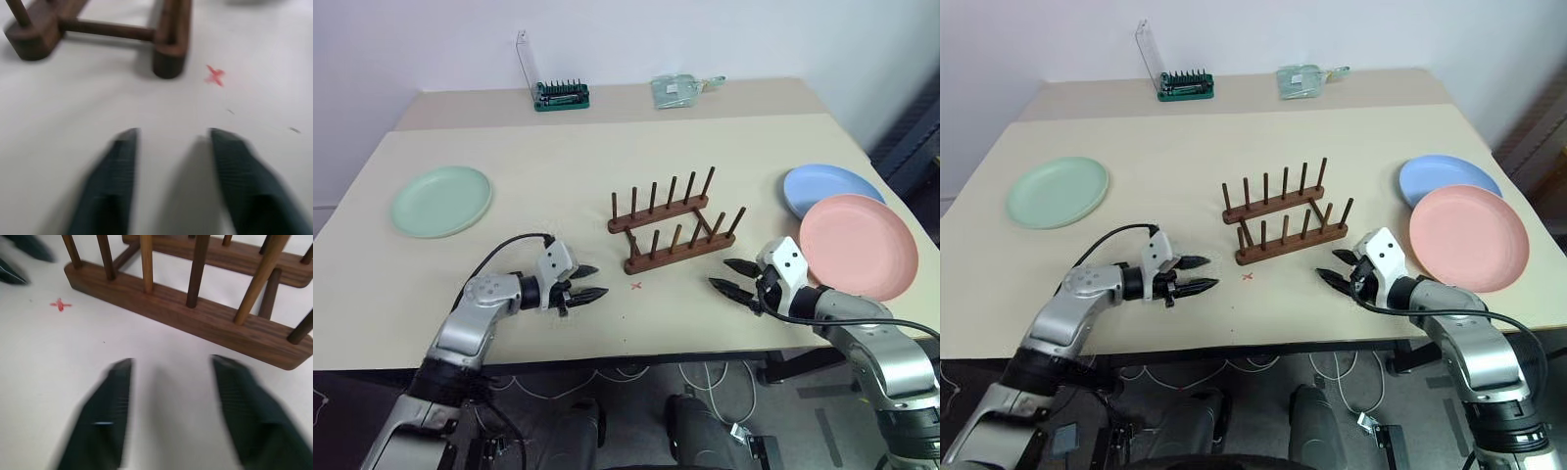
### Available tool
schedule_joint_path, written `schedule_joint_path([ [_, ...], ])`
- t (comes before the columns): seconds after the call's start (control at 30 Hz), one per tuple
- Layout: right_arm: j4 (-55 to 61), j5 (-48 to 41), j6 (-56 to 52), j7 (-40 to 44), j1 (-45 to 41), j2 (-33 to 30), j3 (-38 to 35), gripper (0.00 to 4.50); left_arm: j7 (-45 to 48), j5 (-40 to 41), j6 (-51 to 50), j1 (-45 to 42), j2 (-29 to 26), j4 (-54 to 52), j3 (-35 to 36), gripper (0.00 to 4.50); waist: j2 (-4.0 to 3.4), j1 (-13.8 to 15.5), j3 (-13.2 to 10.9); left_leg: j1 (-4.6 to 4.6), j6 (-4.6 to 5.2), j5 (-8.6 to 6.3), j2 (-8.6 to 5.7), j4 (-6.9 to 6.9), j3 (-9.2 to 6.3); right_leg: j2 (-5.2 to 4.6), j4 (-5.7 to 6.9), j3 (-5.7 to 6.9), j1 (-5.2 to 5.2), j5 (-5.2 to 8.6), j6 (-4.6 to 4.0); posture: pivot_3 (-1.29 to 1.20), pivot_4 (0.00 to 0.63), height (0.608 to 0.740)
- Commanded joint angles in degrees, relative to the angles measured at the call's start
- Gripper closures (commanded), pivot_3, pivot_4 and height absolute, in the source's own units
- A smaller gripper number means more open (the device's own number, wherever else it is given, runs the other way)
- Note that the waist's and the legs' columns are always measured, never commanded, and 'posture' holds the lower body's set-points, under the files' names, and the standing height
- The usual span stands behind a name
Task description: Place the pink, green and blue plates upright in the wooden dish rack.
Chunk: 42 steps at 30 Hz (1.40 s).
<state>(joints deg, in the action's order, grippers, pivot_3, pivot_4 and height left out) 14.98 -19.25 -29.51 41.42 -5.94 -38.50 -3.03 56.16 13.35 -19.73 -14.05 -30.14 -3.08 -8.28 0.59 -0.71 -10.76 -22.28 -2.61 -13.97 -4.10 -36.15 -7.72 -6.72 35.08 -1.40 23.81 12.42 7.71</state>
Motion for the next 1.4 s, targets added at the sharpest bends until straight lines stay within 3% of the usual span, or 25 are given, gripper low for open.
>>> schedule_joint_path([
  [0.03, -2.91, 3.81, 2.32, -1.11, -2.11, -0.72, 1.23, 4.47, -1.56, 1.23, -3.36, 1.62, 2.36, -5.66, -3.25, 4.47, 0.0, 0.26, 0.0, 0.0, 0.0, 0.0, -0.01, 0.0, -0.01, -0.01, 0.0, 0.0, -0.02, 0.0, 0.0, 0.0, 0.15, 0.74],
  [0.3, -8.05, 9.08, 3.94, -2.71, -5.38, -0.4, 3.02, 4.47, -6.35, 0.65, -8.06, -0.97, 9.67, -4.47, -7.64, 4.47, 0.0, 0.07, 0.0, 0.01, 0.0, 0.0, -0.02, 0.0, -0.02, 0.01, 0.0, 0.01, -0.03, 0.0, 0.0, 0.0, 0.15, 0.74],
  [0.47, -12.95, 12.97, 6.09, -5.72, -9.67, 1.94, 4.91, 4.47, -13.9, -7.33, -2.96, -5.87, 11.67, 3.99, -9.19, 4.47, 0.01, -0.02, 0.01, 0.07, 0.0, 0.0, -0.03, -0.02, 0.01, 0.01, -0.01, 0.01, -0.08, 0.0, 0.01, 0.0, 0.15, 0.74],
  [0.7, -22.07, 17.37, 9.26, -10.07, -16.95, 6.12, 6.85, 4.47, -24.14, -11.44, 2.85, -10.51, 14.46, 13.6, -5.98, 4.47, 0.0, -0.07, 0.02, 0.32, -0.01, 0.01, -0.02, 0.0, 0.02, 0.01, -0.01, 0.0, -0.28, 0.0, 0.01, 0.0, 0.15, 0.74],
  [1.0, -27.56, 19.46, 12.78, -10.44, -20.72, 8.76, 7.59, 4.47, -30.05, -13.7, 6.63, -13.4, 15.13, 19.95, -4.19, 4.47, 0.0, -0.22, 0.03, 0.46, -0.01, 0.01, -0.02, 0.04, 0.04, 0.01, 0.0, -0.01, -0.37, -0.01, 0.02, 0.0, 0.15, 0.74],
  [1.2, -25.15, 19.23, 13.45, -8.9, -19.33, 7.59, 6.41, 4.47, -30.38, -13.33, 6.95, -12.53, 14.97, 19.27, -3.73, 4.47, 0.0, -0.29, 0.03, 0.55, -0.01, 0.01, -0.02, 0.08, 0.05, 0.01, 0.02, -0.02, -0.42, -0.01, 0.02, 0.0, 0.15, 0.74],
  [1.4, -14.48, 18.92, 13.17, -9.09, -13.49, 2.9, 1.42, 4.47, -31.41, -13.62, 7.05, -11.9, 14.67, 18.44, -2.86, 4.47, 0.0, -0.28, 0.02, 0.54, -0.01, 0.0, -0.02, 0.09, 0.05, 0.01, 0.02, -0.02, -0.41, -0.01, 0.03, 0.0, 0.15, 0.74],
])
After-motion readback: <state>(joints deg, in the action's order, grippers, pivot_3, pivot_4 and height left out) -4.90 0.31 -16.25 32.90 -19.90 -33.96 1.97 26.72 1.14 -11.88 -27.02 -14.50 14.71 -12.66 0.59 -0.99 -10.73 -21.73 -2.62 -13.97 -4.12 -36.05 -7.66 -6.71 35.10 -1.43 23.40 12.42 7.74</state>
